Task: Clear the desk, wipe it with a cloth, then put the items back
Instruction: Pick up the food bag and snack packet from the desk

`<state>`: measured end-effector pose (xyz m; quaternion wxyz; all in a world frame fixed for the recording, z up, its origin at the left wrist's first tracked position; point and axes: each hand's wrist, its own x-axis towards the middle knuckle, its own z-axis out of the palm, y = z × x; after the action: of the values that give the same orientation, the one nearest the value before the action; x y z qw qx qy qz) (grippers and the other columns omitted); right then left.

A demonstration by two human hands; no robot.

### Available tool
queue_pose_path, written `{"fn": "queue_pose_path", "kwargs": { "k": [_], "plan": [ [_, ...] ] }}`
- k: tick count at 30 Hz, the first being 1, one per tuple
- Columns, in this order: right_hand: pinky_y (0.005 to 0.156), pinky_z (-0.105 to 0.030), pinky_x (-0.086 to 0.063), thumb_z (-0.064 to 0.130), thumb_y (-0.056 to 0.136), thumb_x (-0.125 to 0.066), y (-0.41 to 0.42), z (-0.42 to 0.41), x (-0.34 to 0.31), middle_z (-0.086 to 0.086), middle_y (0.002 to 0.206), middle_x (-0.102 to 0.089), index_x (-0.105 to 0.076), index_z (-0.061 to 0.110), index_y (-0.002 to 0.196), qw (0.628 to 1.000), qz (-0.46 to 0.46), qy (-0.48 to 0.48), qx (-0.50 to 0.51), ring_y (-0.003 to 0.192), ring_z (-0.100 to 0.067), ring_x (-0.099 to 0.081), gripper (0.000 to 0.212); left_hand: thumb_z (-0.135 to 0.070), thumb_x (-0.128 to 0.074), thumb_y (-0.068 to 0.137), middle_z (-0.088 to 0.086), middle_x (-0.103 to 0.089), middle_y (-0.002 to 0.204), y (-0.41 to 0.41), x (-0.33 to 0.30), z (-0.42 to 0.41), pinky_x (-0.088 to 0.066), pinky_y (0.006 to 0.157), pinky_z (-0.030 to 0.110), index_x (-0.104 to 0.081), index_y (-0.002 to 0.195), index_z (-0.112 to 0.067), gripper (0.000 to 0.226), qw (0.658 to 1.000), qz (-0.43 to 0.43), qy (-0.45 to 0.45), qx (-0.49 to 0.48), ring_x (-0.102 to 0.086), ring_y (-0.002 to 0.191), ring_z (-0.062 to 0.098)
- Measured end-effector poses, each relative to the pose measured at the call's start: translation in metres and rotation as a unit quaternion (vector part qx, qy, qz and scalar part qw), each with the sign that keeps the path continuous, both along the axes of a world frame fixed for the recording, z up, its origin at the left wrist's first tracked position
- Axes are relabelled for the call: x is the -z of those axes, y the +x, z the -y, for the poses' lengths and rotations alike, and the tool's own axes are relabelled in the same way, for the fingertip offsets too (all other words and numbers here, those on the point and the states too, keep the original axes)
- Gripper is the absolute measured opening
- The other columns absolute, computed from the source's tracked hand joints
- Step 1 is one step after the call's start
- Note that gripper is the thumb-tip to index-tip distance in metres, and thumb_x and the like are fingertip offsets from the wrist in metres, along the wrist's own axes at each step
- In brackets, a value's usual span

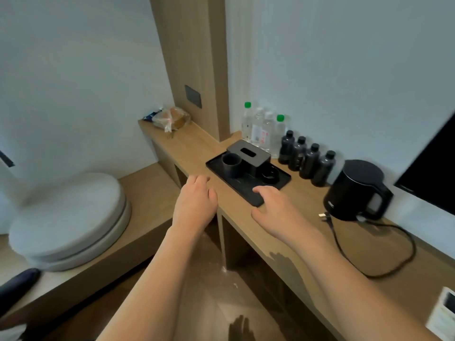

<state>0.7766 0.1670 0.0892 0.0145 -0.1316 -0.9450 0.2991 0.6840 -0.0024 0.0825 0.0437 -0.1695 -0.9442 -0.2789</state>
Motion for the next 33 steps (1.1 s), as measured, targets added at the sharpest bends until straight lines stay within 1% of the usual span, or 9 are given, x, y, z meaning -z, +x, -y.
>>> {"fn": "queue_pose_path", "kwargs": {
  "k": [4,9,11,14,17,22,26,30,33],
  "plan": [
    [0.112,-0.036,-0.039,0.027,0.095,-0.058,-0.089,0.024,0.000,0.004,0.150,-0.043,-0.040,0.024,0.148,1.000,-0.011,0.020,-0.017,0.138,-0.016,-0.041,0.056,-0.025,-0.045,0.105,0.005,-0.049,0.145,-0.082,0.002,0.027,-0.043,0.097,0.023,-0.049,0.145,-0.014,0.041,1.000,0.007,0.001,-0.016,-0.055,0.124,0.016],
    [0.111,-0.036,-0.040,0.027,0.093,-0.059,-0.172,0.031,0.013,0.005,0.149,-0.044,-0.041,0.024,0.148,0.999,0.027,0.025,-0.019,0.137,-0.015,-0.042,0.058,-0.025,-0.045,0.105,0.004,-0.048,0.146,-0.160,0.022,0.032,-0.035,0.092,0.018,-0.048,0.145,-0.014,0.041,0.999,0.047,-0.003,-0.006,-0.055,0.124,0.015],
    [0.110,-0.036,-0.041,0.028,0.093,-0.058,-0.208,0.028,0.018,0.004,0.148,-0.046,-0.042,0.023,0.147,0.999,0.030,0.027,-0.019,0.136,-0.016,-0.044,0.057,-0.024,-0.045,0.105,0.004,-0.047,0.145,-0.192,0.028,0.028,-0.037,0.091,0.019,-0.048,0.145,-0.013,0.041,0.998,0.061,-0.006,0.001,-0.056,0.121,0.015],
    [0.109,-0.035,-0.040,0.029,0.095,-0.056,-0.272,0.022,0.025,0.002,0.148,-0.046,-0.044,0.021,0.146,0.999,0.027,0.027,-0.037,0.135,-0.018,-0.044,0.054,-0.023,-0.045,0.104,0.005,-0.048,0.143,-0.251,0.034,0.025,-0.045,0.091,0.023,-0.049,0.144,-0.013,0.042,0.998,0.062,-0.009,-0.008,-0.060,0.111,0.016],
    [0.112,-0.035,-0.037,0.031,0.098,-0.054,-0.335,0.016,0.023,0.001,0.151,-0.042,-0.040,0.020,0.149,0.999,0.023,0.004,-0.047,0.138,-0.018,-0.040,0.054,-0.023,-0.045,0.104,0.006,-0.050,0.140,-0.313,0.029,0.025,-0.040,0.084,0.021,-0.051,0.142,-0.011,0.041,0.998,0.055,-0.027,-0.025,-0.060,0.107,0.015],
    [0.113,-0.033,-0.033,0.027,0.098,-0.054,-0.422,0.022,0.018,0.002,0.155,-0.037,-0.035,0.021,0.151,0.998,0.023,-0.026,-0.057,0.140,-0.017,-0.038,0.056,-0.022,-0.044,0.104,0.007,-0.052,0.139,-0.396,0.017,0.032,-0.035,0.088,0.018,-0.052,0.142,-0.010,0.040,0.997,0.041,-0.033,-0.049,-0.057,0.118,0.016],
    [0.109,-0.031,-0.037,0.029,0.099,-0.054,-0.476,0.036,0.027,0.003,0.155,-0.036,-0.035,0.023,0.151,0.996,0.042,-0.050,-0.055,0.135,-0.015,-0.044,0.056,-0.021,-0.045,0.104,0.007,-0.050,0.141,-0.444,0.031,0.046,-0.033,0.089,0.017,-0.051,0.142,-0.010,0.040,0.995,0.075,-0.038,-0.044,-0.056,0.120,0.017],
    [0.109,-0.030,-0.037,0.030,0.099,-0.054,-0.537,0.056,0.038,0.005,0.154,-0.037,-0.036,0.024,0.151,0.995,0.058,-0.064,-0.039,0.137,-0.013,-0.042,0.056,-0.019,-0.046,0.103,0.006,-0.051,0.140,-0.505,0.044,0.067,-0.031,0.088,0.015,-0.052,0.141,-0.010,0.039,0.994,0.096,-0.044,-0.027,-0.056,0.121,0.018],
    [0.108,-0.032,-0.040,0.031,0.098,-0.056,-0.587,0.082,0.041,0.006,0.152,-0.040,-0.039,0.026,0.149,0.996,0.053,-0.068,-0.010,0.134,-0.013,-0.045,0.055,-0.018,-0.046,0.103,0.007,-0.051,0.140,-0.560,0.042,0.093,-0.036,0.092,0.020,-0.053,0.140,-0.009,0.039,0.994,0.100,-0.034,-0.017,-0.057,0.120,0.020]
  ]
}}
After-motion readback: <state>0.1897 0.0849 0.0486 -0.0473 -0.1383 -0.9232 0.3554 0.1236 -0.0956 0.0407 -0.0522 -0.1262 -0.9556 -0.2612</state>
